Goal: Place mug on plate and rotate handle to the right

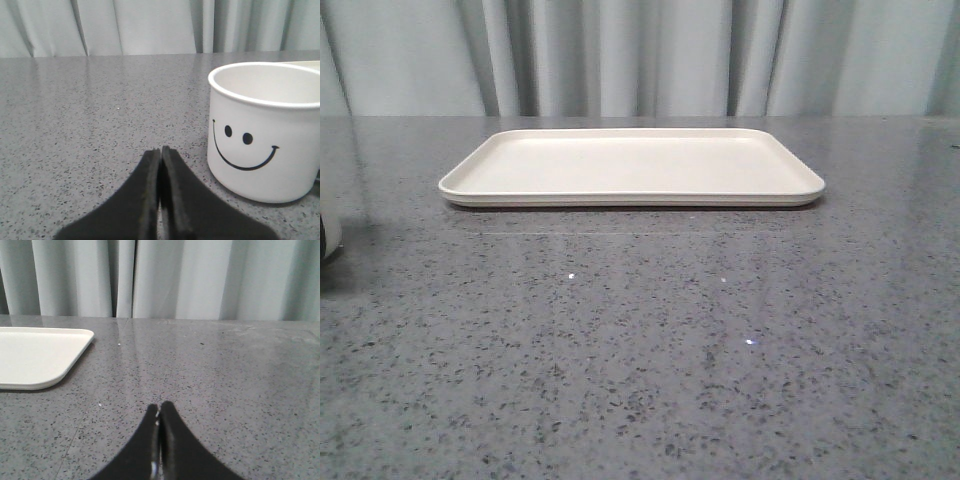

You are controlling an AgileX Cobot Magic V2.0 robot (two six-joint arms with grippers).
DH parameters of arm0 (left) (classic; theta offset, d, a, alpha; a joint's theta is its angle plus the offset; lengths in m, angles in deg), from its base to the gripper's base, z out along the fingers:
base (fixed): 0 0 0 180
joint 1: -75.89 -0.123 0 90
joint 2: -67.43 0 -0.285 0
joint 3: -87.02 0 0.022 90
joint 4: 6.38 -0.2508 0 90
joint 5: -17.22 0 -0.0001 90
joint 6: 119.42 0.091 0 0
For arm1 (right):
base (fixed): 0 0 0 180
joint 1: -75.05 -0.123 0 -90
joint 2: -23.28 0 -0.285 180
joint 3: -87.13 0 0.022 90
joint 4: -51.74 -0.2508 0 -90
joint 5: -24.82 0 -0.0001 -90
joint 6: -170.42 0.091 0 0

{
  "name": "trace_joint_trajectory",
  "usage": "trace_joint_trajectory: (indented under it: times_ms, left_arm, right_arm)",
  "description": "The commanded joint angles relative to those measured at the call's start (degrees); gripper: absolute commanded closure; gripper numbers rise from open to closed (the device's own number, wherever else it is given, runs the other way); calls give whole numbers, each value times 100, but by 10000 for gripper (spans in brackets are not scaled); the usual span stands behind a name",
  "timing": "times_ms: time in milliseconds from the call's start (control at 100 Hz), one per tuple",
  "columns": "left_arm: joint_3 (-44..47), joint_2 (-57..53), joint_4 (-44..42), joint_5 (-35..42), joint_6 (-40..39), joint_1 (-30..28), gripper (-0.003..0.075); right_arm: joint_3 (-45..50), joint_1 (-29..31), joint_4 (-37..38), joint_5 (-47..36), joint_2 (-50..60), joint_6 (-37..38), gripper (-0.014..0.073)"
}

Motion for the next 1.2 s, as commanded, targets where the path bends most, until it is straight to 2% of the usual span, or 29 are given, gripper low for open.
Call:
trace_joint_trajectory:
  times_ms: [0, 690, 940, 1190]
  left_arm:
    - [24, -188, 8, 452, 0, -17, 739]
    - [24, -188, 8, 491, 0, -17, 739]
    - [24, -188, 8, 1015, 0, -17, 739]
    - [24, -188, 8, 1069, 0, -17, 739]
  right_arm:
    - [-6, 38, 67, -404, 120, -11, 662]
    - [-6, 38, 67, -404, 120, -11, 662]
    - [-11, 38, 67, -404, 120, -11, 662]
    - [-17, 38, 67, -398, 120, -11, 662]
